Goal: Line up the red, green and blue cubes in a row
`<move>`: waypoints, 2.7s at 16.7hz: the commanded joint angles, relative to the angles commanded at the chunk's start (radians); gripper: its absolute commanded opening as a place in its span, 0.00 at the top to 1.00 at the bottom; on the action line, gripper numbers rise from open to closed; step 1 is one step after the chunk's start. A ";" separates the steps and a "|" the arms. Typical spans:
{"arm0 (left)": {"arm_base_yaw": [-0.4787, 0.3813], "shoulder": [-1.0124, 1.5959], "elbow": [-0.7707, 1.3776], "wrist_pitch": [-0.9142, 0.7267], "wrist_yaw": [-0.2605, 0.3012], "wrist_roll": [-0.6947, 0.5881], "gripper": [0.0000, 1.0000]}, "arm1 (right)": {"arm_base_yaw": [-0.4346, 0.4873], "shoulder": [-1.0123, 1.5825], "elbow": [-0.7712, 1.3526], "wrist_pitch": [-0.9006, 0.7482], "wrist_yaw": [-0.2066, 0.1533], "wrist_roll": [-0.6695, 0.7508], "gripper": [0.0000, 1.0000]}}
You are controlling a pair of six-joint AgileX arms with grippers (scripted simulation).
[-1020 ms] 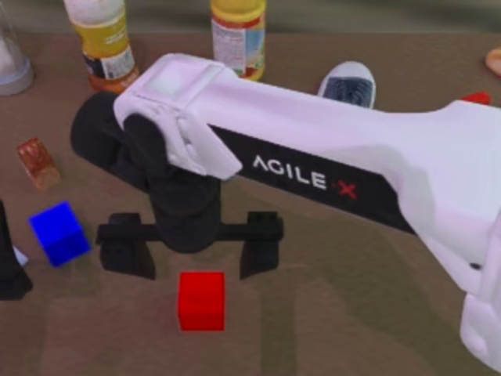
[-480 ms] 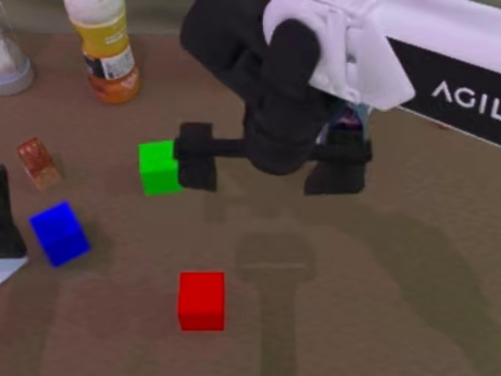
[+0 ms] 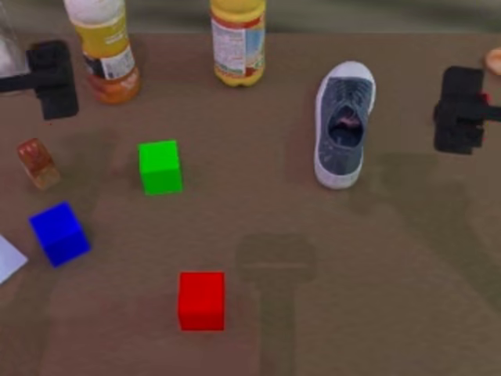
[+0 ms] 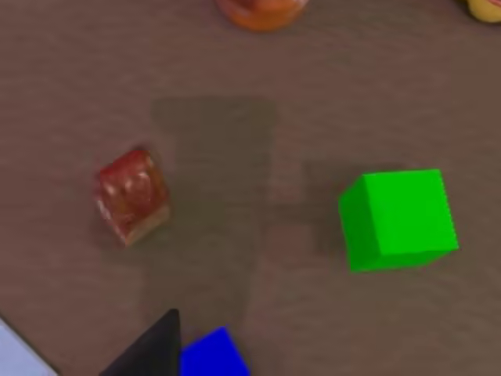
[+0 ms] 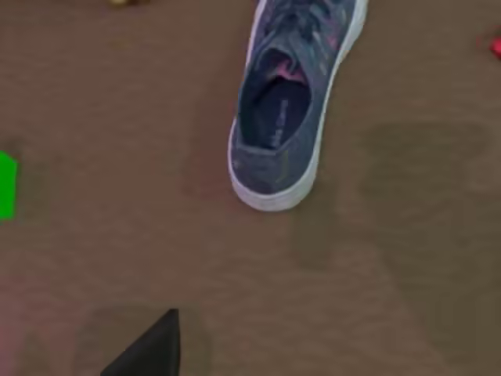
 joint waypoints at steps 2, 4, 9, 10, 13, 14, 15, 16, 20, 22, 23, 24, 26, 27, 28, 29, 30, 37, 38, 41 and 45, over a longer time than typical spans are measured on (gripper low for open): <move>-0.028 0.241 0.192 -0.126 0.001 -0.041 0.00 | -0.094 -0.224 -0.211 0.115 -0.004 -0.094 0.00; -0.056 0.463 0.372 -0.246 0.002 -0.080 0.00 | -0.181 -0.430 -0.413 0.228 -0.018 -0.181 0.00; -0.114 0.888 0.756 -0.489 0.003 -0.165 0.00 | -0.355 -0.820 -0.815 0.495 -0.085 -0.352 0.00; -0.123 0.954 0.824 -0.527 0.003 -0.179 0.00 | -0.382 -0.878 -0.877 0.544 -0.102 -0.378 0.00; -0.145 1.102 0.983 -0.609 0.002 -0.212 0.00 | -0.448 -1.023 -1.018 0.670 -0.147 -0.437 0.00; -0.150 1.136 1.019 -0.626 0.002 -0.219 0.00 | -0.463 -1.060 -1.048 0.700 -0.159 -0.449 0.00; -0.154 1.164 1.048 -0.640 0.002 -0.225 0.00 | -0.473 -1.089 -1.071 0.723 -0.168 -0.458 0.00; -0.156 1.180 1.065 -0.648 0.002 -0.228 0.00 | -0.480 -1.107 -1.085 0.738 -0.174 -0.463 0.00; -0.157 1.189 1.073 -0.652 0.002 -0.230 0.00 | -0.483 -1.116 -1.091 0.745 -0.177 -0.465 0.00; -0.152 1.190 1.074 -0.651 0.002 -0.230 0.00 | -0.483 -1.116 -1.091 0.745 -0.177 -0.465 0.00; -0.152 1.190 1.070 -0.648 0.002 -0.229 0.00 | -0.483 -1.116 -1.091 0.745 -0.177 -0.465 0.00; -0.153 1.192 1.057 -0.634 0.002 -0.228 0.00 | -0.483 -1.116 -1.091 0.745 -0.177 -0.465 0.00; -0.155 1.201 1.008 -0.577 0.002 -0.227 0.00 | -0.483 -1.116 -1.091 0.745 -0.177 -0.465 0.00; -0.154 1.208 0.977 -0.536 0.002 -0.227 0.00 | -0.483 -1.116 -1.091 0.745 -0.177 -0.465 0.00; -0.155 1.216 0.945 -0.491 0.002 -0.227 0.00 | -0.483 -1.116 -1.091 0.745 -0.177 -0.465 0.00; -0.155 1.223 0.913 -0.448 0.002 -0.227 0.00 | -0.483 -1.116 -1.091 0.745 -0.177 -0.465 0.00; -0.155 1.230 0.884 -0.414 0.002 -0.228 0.00 | -0.483 -1.116 -1.091 0.745 -0.177 -0.465 0.00; -0.156 1.240 0.847 -0.373 0.002 -0.228 0.08 | -0.483 -1.116 -1.091 0.745 -0.177 -0.465 0.00; -0.156 1.240 0.847 -0.373 0.002 -0.228 0.15 | -0.483 -1.116 -1.091 0.745 -0.177 -0.465 0.00; -0.156 1.240 0.847 -0.373 0.002 -0.228 0.38 | -0.483 -1.116 -1.091 0.745 -0.177 -0.465 0.00; -0.156 1.240 0.847 -0.373 0.002 -0.228 0.68 | -0.483 -1.116 -1.091 0.745 -0.177 -0.465 0.00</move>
